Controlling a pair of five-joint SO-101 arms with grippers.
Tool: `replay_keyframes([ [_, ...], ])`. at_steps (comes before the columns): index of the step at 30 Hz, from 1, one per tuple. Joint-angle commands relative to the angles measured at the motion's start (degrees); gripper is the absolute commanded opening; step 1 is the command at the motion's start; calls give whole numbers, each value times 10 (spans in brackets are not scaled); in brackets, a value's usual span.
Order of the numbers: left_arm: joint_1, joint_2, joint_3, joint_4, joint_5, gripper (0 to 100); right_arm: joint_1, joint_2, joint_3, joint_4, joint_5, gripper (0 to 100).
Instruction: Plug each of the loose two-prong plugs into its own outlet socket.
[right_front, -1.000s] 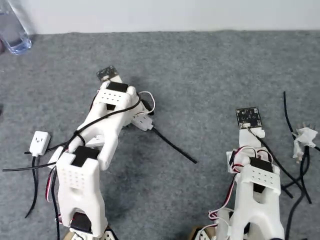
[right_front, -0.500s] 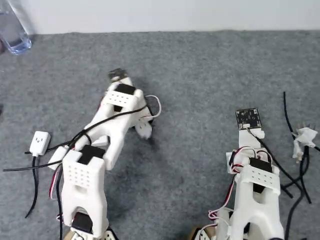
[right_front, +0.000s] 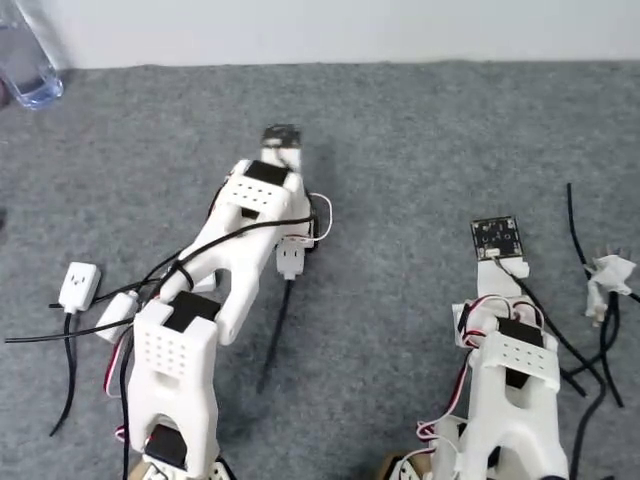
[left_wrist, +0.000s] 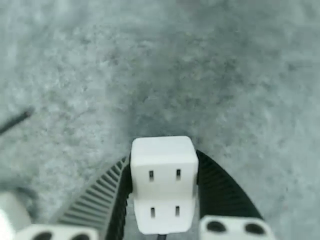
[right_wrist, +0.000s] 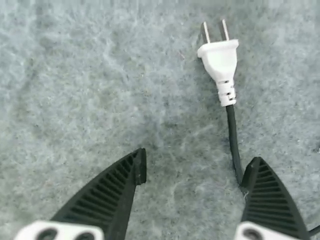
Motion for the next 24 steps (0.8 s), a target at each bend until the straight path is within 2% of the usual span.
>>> replay_keyframes([
  [1, 15, -4, -66, 80, -140, 104, -4, -1, -4, -13, 4, 299],
  [4, 13, -4, -100, 133, -234, 104, -4, -1, -4, -13, 4, 299],
  [11, 20, -4, -118, 223, -535, 104, -4, -1, -4, -13, 4, 299],
  [16, 47, -36, -115, 226, -608, 107, -4, 0, -4, -14, 4, 299],
  [24, 186, -103, -37, 207, -702, 107, 22, -6, -7, -14, 0, 299],
])
